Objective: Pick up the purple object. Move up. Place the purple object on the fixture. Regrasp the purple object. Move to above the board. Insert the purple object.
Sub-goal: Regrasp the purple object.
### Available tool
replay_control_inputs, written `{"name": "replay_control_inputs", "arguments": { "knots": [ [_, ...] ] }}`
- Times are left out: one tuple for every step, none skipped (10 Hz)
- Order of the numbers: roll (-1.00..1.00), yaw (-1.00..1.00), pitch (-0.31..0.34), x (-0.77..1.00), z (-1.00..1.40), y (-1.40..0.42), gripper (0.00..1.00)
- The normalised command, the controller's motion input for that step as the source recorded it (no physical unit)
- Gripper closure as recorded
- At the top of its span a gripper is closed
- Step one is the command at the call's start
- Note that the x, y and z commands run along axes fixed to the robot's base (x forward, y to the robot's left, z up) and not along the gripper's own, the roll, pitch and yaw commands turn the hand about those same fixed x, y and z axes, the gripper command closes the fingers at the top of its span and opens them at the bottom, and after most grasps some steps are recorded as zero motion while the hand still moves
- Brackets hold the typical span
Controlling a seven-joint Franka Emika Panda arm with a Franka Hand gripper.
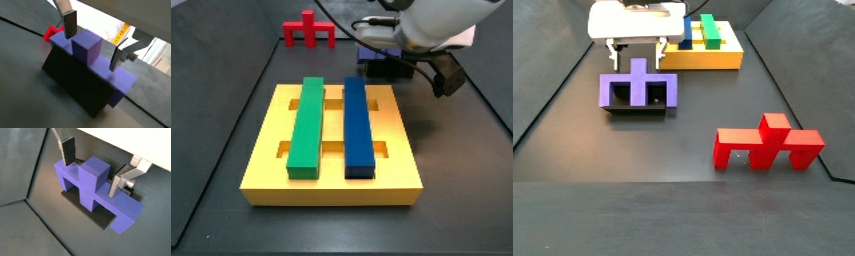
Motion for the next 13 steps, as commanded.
{"name": "replay_control_inputs", "arguments": {
  "knots": [
    [0.02,-0.03,0.057,0.02,-0.12,0.02,0.00],
    [0.08,-0.01,0.123,0.07,0.00,0.02,0.00],
    [0.05,0.00,0.157,0.09,0.01,0.02,0.00],
    [0.19,0.00,0.097,0.05,0.00,0.00,0.00],
    [0.53,0.00,0.137,0.11,-0.04,0.00,0.00],
    [0.63,0.00,0.194,0.17,0.00,0.00,0.00],
    [0.60,0.00,0.171,0.12,0.00,0.00,0.00],
    [0.29,0.00,0.009,0.00,-0.03,0.00,0.00],
    [0.00,0.00,-0.006,-0.01,-0.02,0.00,0.00],
    [-0.03,0.00,-0.014,0.00,0.00,0.00,0.00],
    [-0.01,0.00,-0.023,0.00,0.00,0.00,0.00],
    [-0.13,0.01,-0.094,-0.05,-0.01,0.00,0.00],
    [-0.35,0.06,-0.186,-0.13,-0.07,0.01,0.00]
  ]
}}
